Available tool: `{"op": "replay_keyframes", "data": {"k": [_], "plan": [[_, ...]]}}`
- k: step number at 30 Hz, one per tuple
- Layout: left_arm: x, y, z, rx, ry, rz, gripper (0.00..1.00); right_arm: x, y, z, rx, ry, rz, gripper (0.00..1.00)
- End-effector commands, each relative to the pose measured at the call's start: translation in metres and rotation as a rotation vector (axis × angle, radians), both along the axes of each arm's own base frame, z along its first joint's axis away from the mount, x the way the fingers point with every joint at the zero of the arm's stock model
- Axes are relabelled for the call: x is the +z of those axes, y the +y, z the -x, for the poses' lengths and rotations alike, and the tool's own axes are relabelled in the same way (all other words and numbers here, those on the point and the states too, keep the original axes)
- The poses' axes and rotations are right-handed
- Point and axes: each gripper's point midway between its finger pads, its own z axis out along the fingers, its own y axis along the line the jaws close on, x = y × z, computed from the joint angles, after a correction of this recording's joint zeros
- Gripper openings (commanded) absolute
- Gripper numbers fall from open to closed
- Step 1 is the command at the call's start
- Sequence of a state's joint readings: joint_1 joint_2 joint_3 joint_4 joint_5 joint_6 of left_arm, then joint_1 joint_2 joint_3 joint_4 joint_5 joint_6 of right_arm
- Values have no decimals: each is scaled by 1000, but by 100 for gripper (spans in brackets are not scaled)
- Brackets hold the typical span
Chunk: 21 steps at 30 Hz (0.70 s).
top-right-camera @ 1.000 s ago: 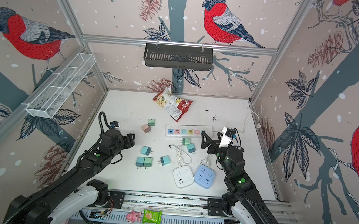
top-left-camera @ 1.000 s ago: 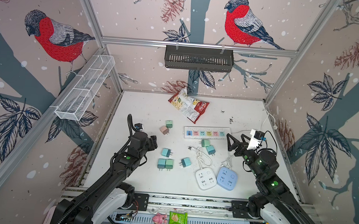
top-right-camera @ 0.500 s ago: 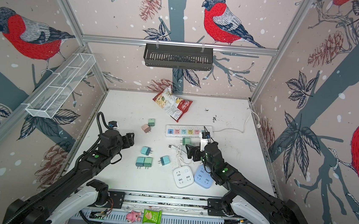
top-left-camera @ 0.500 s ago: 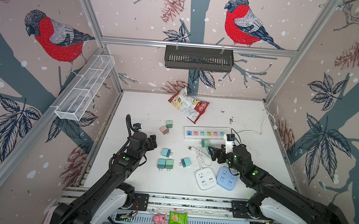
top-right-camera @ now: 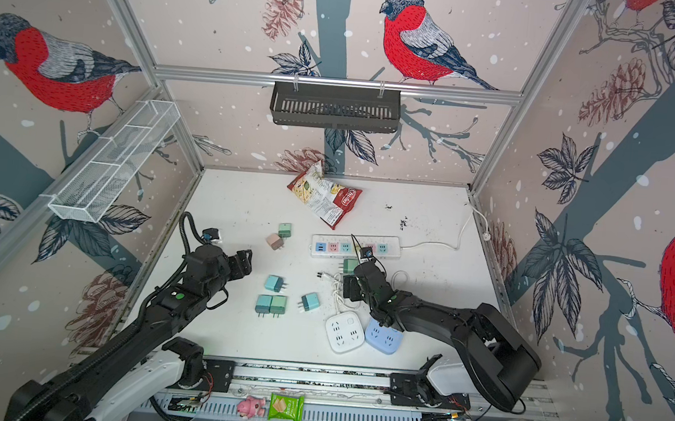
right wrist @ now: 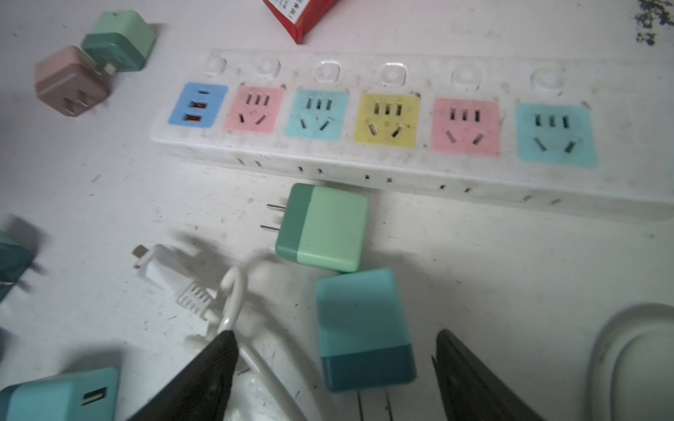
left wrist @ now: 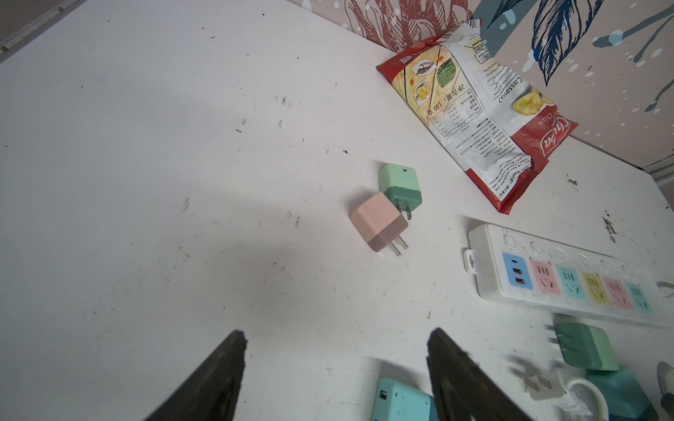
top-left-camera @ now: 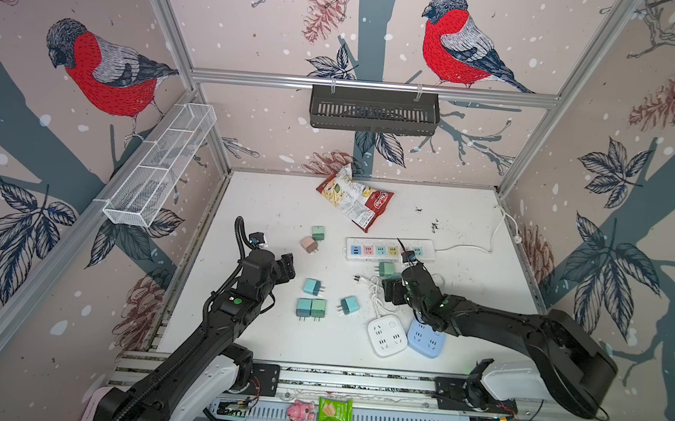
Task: Insert the plug
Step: 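Lower the right gripper and grasp the teal plug adapter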
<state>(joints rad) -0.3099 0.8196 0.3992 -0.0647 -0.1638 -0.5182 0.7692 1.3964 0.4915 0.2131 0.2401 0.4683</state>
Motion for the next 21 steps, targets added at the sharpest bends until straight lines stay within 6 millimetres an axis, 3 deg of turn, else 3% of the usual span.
{"op": "replay_keyframes", "data": {"k": [1,5,15,21], "plan": [[1,2,-1,11,-4,-6,79,-7,-11,-4,-31,6,43,86],[-1,2,-1,14,2,-11,79,-14,-1,-3,27,38,13,83],[-1,2,-2,12,7,-12,79,-27,-1,-5,36,69,42,57],[-1,2,-1,9,5,-9,79,-37,-4,-6,29,86,55,55]]}}
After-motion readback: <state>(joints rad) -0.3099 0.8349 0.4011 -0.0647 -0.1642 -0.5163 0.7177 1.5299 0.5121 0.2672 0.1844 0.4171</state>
